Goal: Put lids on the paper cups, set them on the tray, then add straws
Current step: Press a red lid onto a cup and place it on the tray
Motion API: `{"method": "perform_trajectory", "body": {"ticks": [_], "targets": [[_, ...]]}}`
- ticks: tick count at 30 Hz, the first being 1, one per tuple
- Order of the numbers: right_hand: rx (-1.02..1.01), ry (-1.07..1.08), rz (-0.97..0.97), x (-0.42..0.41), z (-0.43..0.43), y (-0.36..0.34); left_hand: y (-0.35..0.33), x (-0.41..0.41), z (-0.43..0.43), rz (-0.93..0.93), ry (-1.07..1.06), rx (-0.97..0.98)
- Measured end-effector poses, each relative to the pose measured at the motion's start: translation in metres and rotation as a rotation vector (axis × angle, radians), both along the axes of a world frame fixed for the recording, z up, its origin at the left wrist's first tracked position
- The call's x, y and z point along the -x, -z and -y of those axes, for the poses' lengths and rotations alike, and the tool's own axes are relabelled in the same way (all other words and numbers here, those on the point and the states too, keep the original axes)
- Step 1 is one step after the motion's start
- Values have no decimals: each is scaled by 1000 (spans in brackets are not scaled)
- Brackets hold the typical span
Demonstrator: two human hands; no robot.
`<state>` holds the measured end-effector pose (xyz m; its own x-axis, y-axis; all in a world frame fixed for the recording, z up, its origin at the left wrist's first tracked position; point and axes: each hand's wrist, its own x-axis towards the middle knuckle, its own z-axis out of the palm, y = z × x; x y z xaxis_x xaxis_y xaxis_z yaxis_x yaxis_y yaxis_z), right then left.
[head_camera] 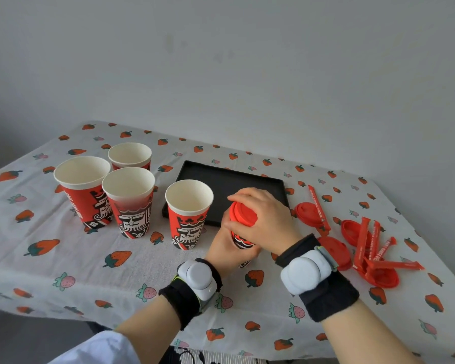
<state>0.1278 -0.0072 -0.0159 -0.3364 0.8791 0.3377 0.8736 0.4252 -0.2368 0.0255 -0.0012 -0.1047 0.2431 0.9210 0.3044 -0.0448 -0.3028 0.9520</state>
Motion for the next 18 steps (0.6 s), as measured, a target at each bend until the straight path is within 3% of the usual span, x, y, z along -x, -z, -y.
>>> {"method": "perform_trajectory", "body": {"ticks": [10, 18], "targets": [[108, 27, -91, 1, -2, -4, 2, -2, 0, 25, -17, -12], [154, 25, 42, 1, -7, -6, 3, 0, 0, 36, 14, -14]]}}
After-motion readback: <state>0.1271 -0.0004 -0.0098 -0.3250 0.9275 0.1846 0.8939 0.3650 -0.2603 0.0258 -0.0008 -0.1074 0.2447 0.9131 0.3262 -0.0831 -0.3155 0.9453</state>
